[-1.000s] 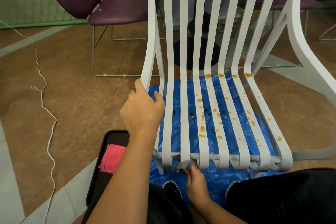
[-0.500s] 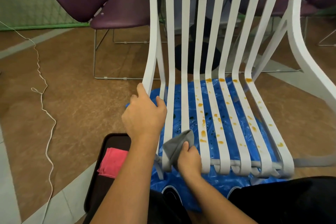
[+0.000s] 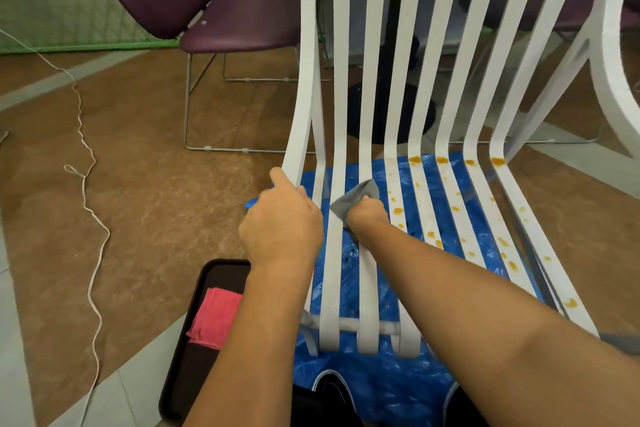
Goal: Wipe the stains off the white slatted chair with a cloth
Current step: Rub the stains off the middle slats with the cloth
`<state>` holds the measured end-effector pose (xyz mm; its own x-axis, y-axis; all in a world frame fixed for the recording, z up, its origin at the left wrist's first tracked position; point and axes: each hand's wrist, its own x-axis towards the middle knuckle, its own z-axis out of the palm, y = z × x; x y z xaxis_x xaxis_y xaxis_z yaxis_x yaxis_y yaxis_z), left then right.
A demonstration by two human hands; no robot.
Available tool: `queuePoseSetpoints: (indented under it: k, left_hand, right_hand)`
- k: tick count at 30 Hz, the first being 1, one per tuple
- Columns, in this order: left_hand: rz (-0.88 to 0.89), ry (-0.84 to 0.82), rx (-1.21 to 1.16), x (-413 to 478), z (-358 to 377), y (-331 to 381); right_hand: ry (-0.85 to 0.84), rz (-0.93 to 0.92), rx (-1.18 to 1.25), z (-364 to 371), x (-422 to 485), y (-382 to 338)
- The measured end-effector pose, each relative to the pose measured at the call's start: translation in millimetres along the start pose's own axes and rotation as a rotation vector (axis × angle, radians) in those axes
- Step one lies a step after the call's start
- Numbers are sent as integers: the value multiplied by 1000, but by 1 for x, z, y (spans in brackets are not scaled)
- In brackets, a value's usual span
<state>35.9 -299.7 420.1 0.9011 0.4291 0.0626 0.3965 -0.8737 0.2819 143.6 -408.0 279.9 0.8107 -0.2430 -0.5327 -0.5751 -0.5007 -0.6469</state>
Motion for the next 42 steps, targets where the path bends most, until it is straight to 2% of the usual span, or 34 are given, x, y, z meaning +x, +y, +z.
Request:
queuePoseSetpoints:
  k: [2,5,12,18,24,32,35,42]
  left_hand:
    - [-21,-44,7,12,-1,2]
    - [-45,-82,17,29,3,9]
    - [-59,-58,28,41,8,16]
    - [-56,-27,35,37,9,17]
    - [-67,-38,48,35,4,21]
    - [-66,-35,35,31,5,21]
    - [-53,-24,34,31,6,20]
    - [-42,-21,28,31,6,19]
  right_hand:
    - [-11,-19,34,-1,4,-11]
    - [59,36,27,3,18,-16]
    - [232,-44,-207,21,34,-6]
    - [172,-68,-351,22,12,9]
    - [87,-105,-390,20,-60,55]
    - [160,-176,-429,39,-153,127]
    - [206,-191,-444,47,-159,137]
    - [149,-170,-460,33,-131,106]
